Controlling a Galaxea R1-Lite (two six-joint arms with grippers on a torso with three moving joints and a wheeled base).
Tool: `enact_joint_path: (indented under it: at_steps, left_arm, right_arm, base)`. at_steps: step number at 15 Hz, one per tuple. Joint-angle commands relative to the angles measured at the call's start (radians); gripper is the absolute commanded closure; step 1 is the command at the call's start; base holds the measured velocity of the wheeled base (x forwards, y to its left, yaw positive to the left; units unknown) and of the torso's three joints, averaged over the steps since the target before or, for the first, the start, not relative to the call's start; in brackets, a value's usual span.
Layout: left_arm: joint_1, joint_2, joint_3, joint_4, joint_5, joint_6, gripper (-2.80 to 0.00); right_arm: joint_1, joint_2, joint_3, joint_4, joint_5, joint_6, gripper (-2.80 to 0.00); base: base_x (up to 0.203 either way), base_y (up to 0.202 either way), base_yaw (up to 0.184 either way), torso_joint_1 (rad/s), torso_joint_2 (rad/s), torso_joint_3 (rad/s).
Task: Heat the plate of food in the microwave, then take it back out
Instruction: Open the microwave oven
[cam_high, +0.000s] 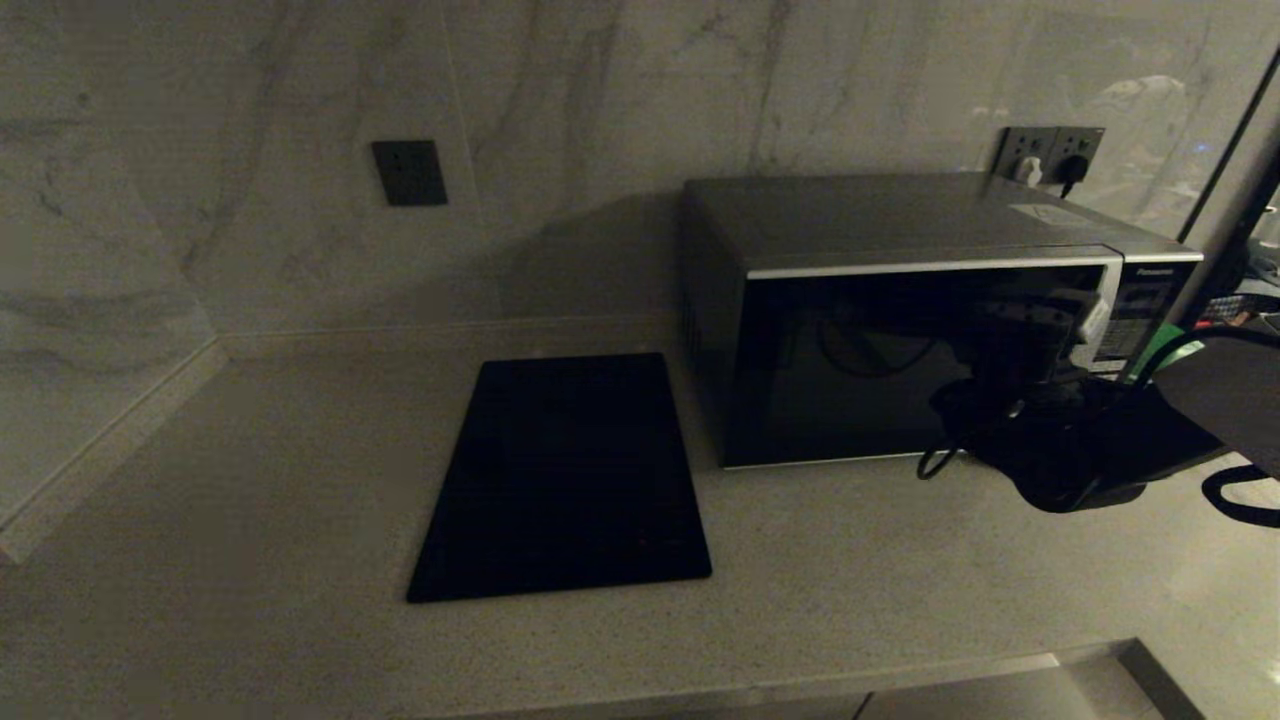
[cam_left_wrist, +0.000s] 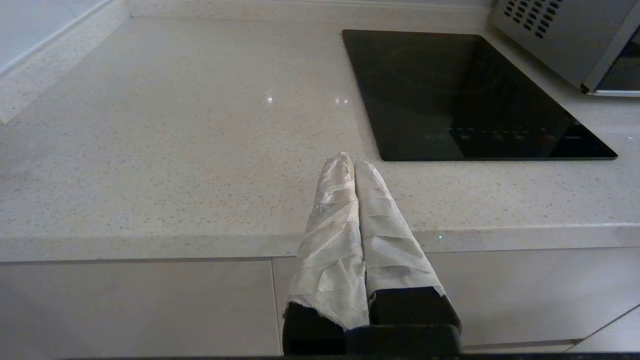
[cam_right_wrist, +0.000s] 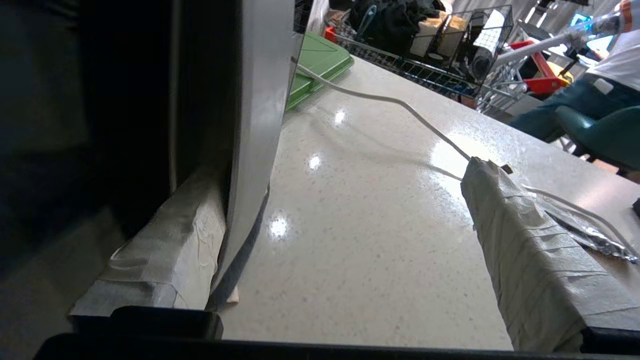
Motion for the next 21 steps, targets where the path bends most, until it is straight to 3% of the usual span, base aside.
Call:
enact_joint_path:
  at_steps: [1,7,8,21]
  left_arm:
    - [-0.001,0.0,0.0,0.0,0.001,-0.001,0.0]
    - [0.0,0.0,0.0,0.0,0.002,-0.001,0.0]
    - [0.0,0.0,0.0,0.0,0.0,-0.001,0.0]
    - [0.0,0.0,0.0,0.0,0.0,-0.001,0.0]
  right_arm:
    - [0.002,0.018,-0.023,-0.004,-0.007,-0.001,-2.8]
    - [0.002,0.037,-0.069,0.018,-0.005,-0.001,-2.8]
    - [0.002,0.038,-0.075,0.018,-0.005,-0.001,0.0]
    - [0.002,0.045,-0.055,0.016,-0.007,0.013,0.0]
  base:
    - [0.0,0.0,0.0,0.0,0.0,0.0]
    - [0.0,0.0,0.0,0.0,0.0,0.0]
    - [0.0,0.0,0.0,0.0,0.0,0.0]
    - [0.0,0.0,0.0,0.0,0.0,0.0]
